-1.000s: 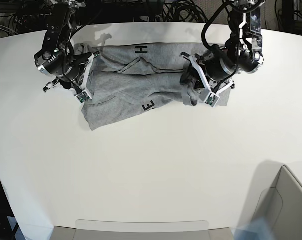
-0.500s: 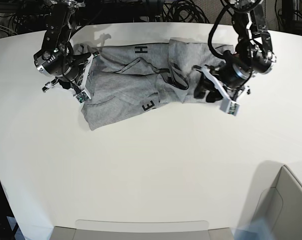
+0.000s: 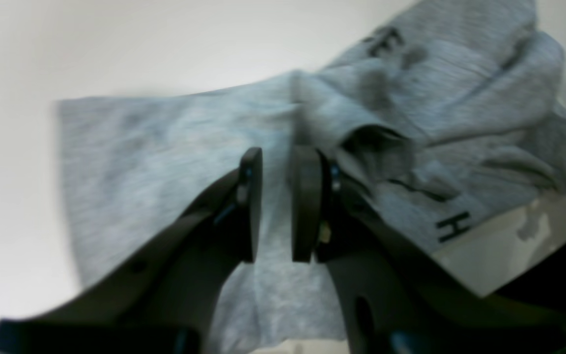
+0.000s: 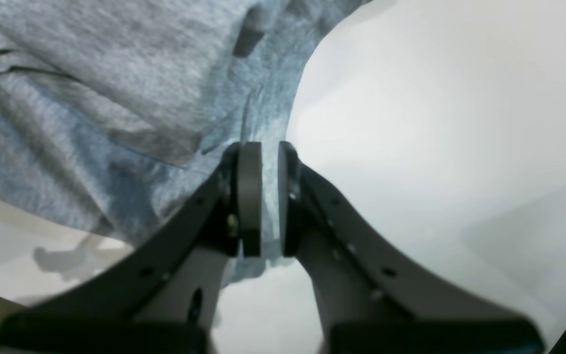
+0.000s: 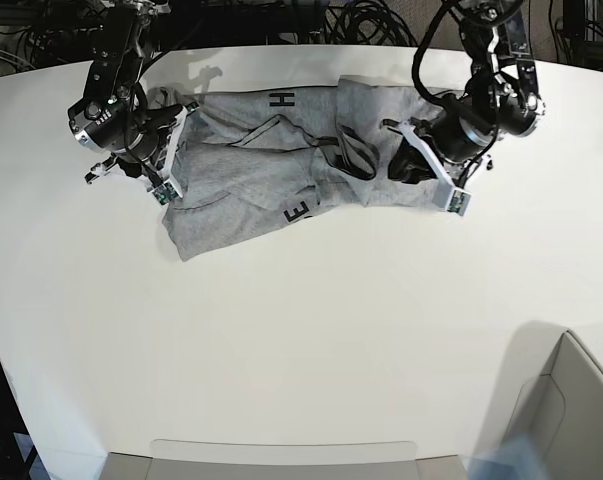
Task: Fold the T-shirt properly
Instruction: 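Fold the held strip end with the left gripper toward the right gripper, then grasp the other strip end with the right gripper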
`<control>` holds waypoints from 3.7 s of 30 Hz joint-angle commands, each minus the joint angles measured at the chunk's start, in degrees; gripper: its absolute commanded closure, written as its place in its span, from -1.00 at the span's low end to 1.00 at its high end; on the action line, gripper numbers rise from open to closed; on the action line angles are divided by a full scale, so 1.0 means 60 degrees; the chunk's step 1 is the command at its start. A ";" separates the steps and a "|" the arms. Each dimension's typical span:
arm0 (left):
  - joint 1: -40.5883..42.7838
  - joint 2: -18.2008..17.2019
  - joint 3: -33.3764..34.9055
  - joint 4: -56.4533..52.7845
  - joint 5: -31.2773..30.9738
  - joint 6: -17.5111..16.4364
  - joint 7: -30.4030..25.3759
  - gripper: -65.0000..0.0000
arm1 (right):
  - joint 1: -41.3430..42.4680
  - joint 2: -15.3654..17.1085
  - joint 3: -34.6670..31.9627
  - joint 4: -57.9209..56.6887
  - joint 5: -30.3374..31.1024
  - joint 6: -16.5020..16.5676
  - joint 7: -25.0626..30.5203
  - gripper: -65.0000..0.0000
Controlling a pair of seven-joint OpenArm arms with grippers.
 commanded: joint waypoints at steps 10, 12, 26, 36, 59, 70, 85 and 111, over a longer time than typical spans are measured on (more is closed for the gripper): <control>-0.0422 0.0166 0.0483 -0.0539 -0.0100 0.0010 -0.0371 0.69 | 0.0065 0.0038 0.0049 0.0175 0.0044 0.0100 0.0107 0.79; -0.0525 0.0239 0.0923 -0.0539 -0.0100 0.0010 -0.0385 0.69 | 0.0079 0.0038 0.0049 0.0175 0.0044 0.0100 0.0107 0.79; -0.0994 0.0576 0.0278 -0.0202 -0.0114 0.0010 -0.0429 0.70 | 0.0123 0.0023 0.0063 0.0175 0.0059 0.0100 0.0107 0.80; -0.0056 0.0034 -0.1026 -0.0905 -0.0085 -0.0664 -0.0532 0.70 | 0.0123 -0.0036 0.0063 0.0175 0.0074 0.0100 0.0107 0.80; 0.1570 -0.0010 -0.2418 0.0062 -0.0100 -0.0694 -0.0400 0.70 | 0.0563 -0.0314 0.0811 0.0791 0.0923 0.0100 0.0033 0.79; 0.1688 -0.0025 -0.2359 -0.1154 -0.0129 -0.0694 -0.0429 0.69 | 0.0445 -0.0314 0.1572 0.0732 0.2169 0.0100 -0.0011 0.57; 0.1673 -0.0010 -0.2110 -0.1052 -0.0100 -0.0694 -0.0444 0.69 | 0.0958 0.0272 0.4356 -0.2975 0.5436 0.0100 -0.0831 0.08; 0.1219 -0.0010 -0.1846 -0.1067 -0.0100 -0.0694 -0.0415 0.69 | 0.1354 0.0741 0.2305 -0.7180 0.7297 0.0100 -0.0846 0.08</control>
